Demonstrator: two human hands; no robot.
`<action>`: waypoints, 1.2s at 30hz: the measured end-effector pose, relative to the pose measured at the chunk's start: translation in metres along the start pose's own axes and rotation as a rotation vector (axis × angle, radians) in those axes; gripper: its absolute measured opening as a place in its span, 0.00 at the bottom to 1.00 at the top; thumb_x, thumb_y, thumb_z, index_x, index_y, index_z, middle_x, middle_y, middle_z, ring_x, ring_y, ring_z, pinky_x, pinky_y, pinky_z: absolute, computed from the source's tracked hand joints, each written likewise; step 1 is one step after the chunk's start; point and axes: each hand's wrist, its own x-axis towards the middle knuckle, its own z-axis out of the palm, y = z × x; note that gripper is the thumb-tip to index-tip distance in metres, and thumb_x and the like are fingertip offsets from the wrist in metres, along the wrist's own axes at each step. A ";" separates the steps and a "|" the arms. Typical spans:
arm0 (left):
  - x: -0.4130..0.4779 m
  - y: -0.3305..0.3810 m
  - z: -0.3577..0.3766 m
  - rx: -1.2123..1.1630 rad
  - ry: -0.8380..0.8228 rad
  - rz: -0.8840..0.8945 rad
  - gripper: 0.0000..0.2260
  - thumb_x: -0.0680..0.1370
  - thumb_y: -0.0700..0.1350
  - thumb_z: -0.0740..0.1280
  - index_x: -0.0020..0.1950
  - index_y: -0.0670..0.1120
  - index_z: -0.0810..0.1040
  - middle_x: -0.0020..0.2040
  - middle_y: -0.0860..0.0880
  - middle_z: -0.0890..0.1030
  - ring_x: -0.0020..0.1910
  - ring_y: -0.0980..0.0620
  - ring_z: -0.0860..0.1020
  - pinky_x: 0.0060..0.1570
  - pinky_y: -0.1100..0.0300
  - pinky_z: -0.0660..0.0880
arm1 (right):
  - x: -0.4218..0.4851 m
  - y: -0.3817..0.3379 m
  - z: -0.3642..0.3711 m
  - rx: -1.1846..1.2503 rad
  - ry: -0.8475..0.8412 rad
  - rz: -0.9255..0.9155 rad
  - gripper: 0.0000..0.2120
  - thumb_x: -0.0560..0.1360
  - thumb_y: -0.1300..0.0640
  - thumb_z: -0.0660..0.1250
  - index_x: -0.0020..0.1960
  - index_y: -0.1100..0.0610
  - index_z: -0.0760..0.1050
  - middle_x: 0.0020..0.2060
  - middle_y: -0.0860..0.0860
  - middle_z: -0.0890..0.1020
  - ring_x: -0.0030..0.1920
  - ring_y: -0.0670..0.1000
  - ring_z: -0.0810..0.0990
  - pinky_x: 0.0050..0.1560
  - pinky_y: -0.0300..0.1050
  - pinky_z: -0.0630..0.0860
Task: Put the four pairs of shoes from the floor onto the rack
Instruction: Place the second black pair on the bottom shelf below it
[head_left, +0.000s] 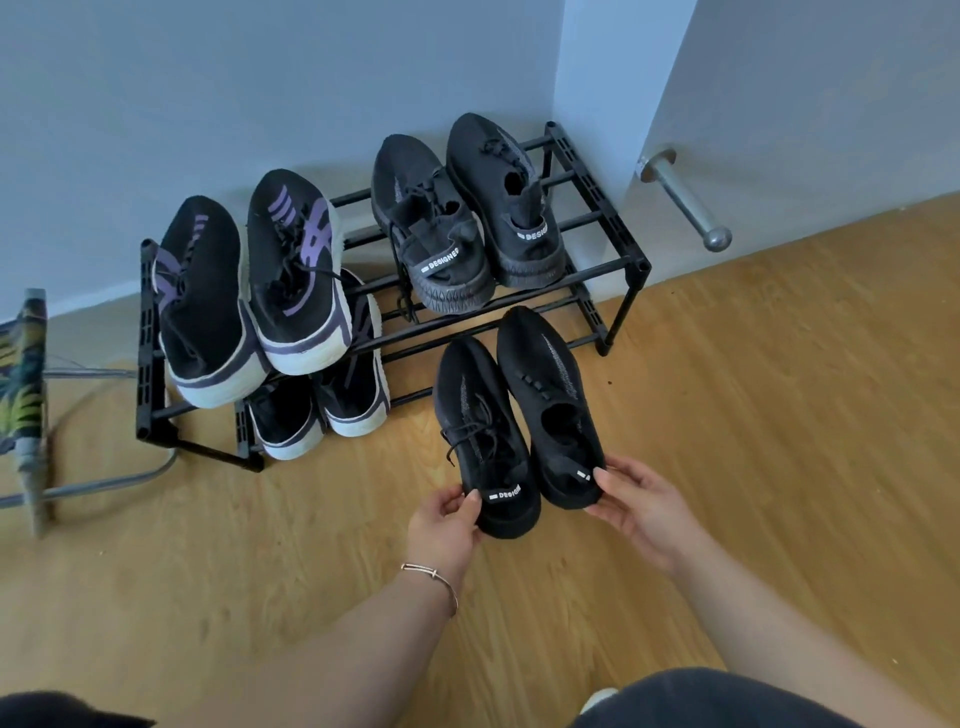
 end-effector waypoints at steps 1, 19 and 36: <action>0.007 0.009 0.005 -0.003 0.016 0.015 0.16 0.79 0.41 0.69 0.65 0.39 0.75 0.57 0.42 0.82 0.54 0.44 0.83 0.56 0.46 0.81 | 0.008 -0.008 0.004 -0.001 -0.005 -0.005 0.18 0.77 0.63 0.70 0.67 0.62 0.75 0.57 0.59 0.86 0.56 0.58 0.86 0.51 0.49 0.85; 0.046 0.037 0.025 0.038 -0.190 -0.093 0.27 0.76 0.53 0.71 0.73 0.47 0.69 0.65 0.49 0.78 0.59 0.47 0.82 0.59 0.48 0.80 | 0.063 -0.032 0.013 0.069 0.036 -0.020 0.28 0.77 0.55 0.72 0.75 0.57 0.69 0.68 0.53 0.78 0.65 0.51 0.80 0.65 0.47 0.76; 0.096 0.061 0.046 0.228 0.043 0.127 0.25 0.73 0.49 0.75 0.69 0.50 0.75 0.49 0.51 0.85 0.43 0.53 0.86 0.48 0.59 0.82 | 0.103 -0.049 0.050 -0.179 0.223 -0.216 0.20 0.74 0.58 0.76 0.63 0.50 0.74 0.51 0.46 0.80 0.49 0.47 0.84 0.48 0.40 0.83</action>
